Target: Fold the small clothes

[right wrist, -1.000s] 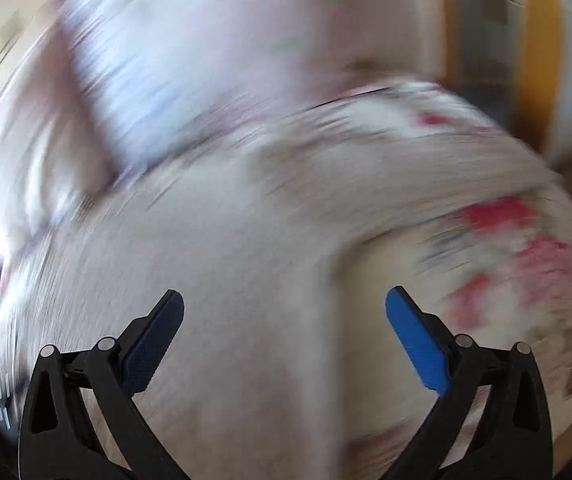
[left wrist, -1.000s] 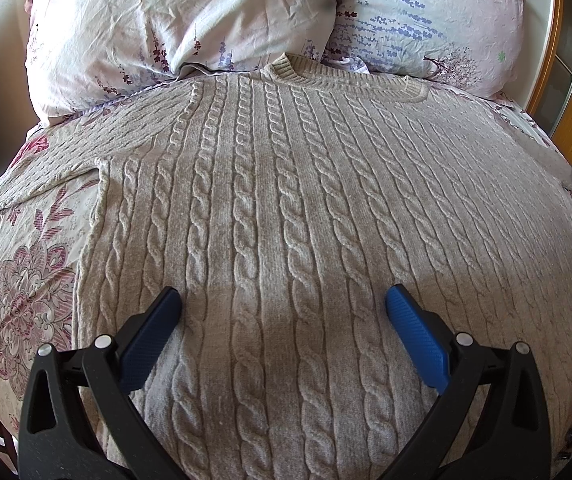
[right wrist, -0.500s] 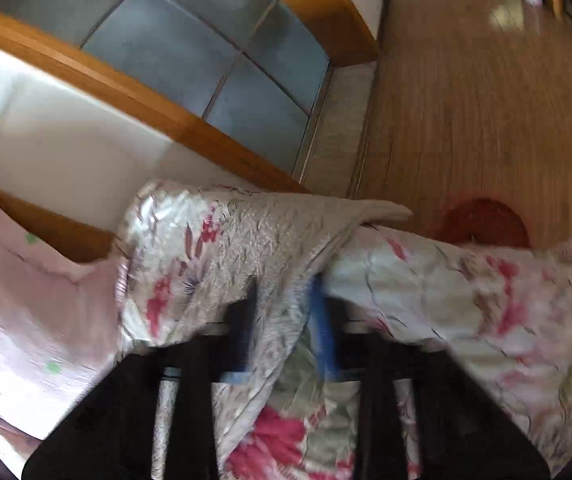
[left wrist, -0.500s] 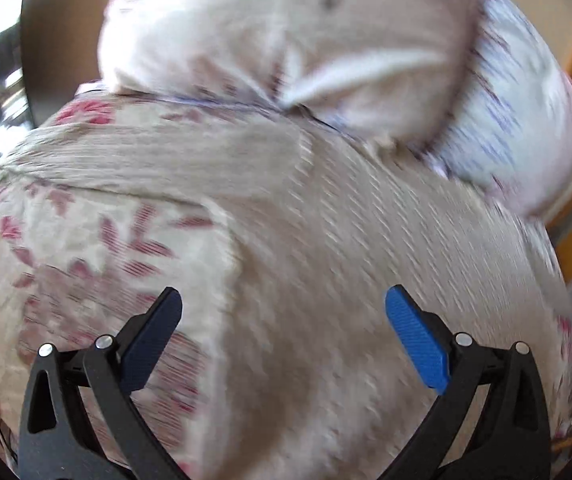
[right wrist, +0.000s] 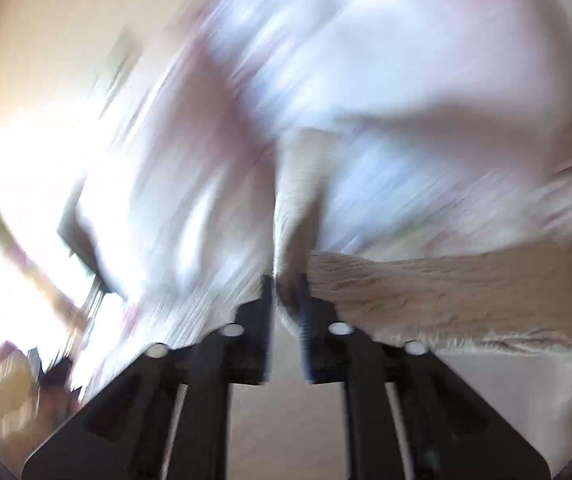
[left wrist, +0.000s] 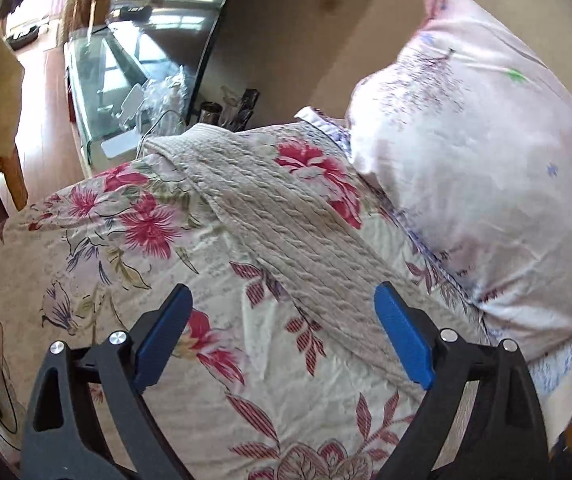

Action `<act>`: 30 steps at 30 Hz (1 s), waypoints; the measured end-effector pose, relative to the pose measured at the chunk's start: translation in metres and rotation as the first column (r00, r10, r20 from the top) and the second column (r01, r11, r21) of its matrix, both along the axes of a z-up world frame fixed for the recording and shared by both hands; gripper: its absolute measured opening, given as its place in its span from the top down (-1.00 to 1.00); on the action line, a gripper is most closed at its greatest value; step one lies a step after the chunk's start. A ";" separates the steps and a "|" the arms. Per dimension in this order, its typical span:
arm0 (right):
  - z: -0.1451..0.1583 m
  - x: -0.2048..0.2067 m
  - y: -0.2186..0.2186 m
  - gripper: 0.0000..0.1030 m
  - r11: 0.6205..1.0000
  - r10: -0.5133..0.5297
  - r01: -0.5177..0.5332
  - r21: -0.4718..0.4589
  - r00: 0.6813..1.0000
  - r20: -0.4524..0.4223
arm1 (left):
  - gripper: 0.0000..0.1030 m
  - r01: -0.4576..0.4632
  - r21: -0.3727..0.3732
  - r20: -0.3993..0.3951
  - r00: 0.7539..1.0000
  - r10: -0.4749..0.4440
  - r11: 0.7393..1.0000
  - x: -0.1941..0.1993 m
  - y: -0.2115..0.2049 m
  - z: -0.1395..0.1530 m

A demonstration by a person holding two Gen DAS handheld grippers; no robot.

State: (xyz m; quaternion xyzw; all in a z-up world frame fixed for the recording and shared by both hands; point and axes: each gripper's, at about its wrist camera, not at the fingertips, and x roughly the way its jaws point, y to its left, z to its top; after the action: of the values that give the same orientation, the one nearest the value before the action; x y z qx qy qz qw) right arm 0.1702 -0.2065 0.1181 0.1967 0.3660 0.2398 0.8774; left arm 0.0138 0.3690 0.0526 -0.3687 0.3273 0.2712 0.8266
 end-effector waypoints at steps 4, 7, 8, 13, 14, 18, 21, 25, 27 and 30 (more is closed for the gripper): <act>-0.036 -0.040 0.098 -0.20 0.961 0.238 -0.255 -0.107 0.960 -0.149 | -0.65 -0.057 -0.069 -0.012 0.998 0.056 0.996 0.006 0.025 -0.015; -0.035 -0.058 0.108 -0.36 0.942 0.292 -0.313 -0.116 0.941 -0.172 | -0.56 -0.099 -0.134 0.024 0.994 0.103 0.986 0.007 0.045 -0.022; -0.034 -0.059 0.103 -0.41 0.943 0.277 -0.301 -0.138 0.945 -0.173 | -0.50 -0.116 -0.160 0.041 0.991 0.124 0.980 0.006 0.053 -0.024; -0.041 -0.054 0.061 -0.48 0.973 0.146 -0.182 -0.143 0.962 -0.232 | -0.33 -0.198 -0.295 0.099 0.967 0.236 0.935 0.006 0.087 -0.039; -0.046 -0.053 0.056 -0.48 0.977 0.121 -0.161 -0.143 0.960 -0.252 | -0.30 -0.210 -0.315 0.108 0.961 0.255 0.926 0.005 0.093 -0.041; -0.064 -0.056 0.051 -0.48 0.977 0.098 -0.147 -0.156 0.954 -0.284 | -0.16 -0.247 -0.350 0.124 0.944 0.306 0.904 0.007 0.108 -0.039; -0.064 -0.061 0.054 -0.49 0.972 0.109 -0.161 -0.172 0.954 -0.279 | 0.44 -0.209 -0.362 0.131 0.953 0.272 0.908 0.019 0.117 -0.036; -0.063 -0.064 0.047 -0.49 0.973 0.096 -0.149 -0.179 0.956 -0.276 | 0.91 -0.113 -0.266 0.097 0.985 0.143 0.957 0.043 0.100 -0.019; -0.061 -0.067 0.037 -0.49 0.977 0.072 -0.123 -0.172 0.959 -0.275 | 0.93 0.010 -0.143 0.134 0.991 0.009 0.990 0.060 0.071 0.007; -0.058 -0.071 0.018 -0.49 0.982 0.027 -0.075 -0.173 0.963 -0.267 | 0.93 0.298 0.048 0.190 0.934 -0.301 0.953 0.091 -0.005 0.052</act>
State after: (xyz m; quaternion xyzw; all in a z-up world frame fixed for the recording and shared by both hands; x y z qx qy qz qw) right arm 0.0991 -0.1890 0.0599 0.1366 0.5046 0.1997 0.8288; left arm 0.1052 0.3637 0.1046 -0.3320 0.2944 0.1076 0.8897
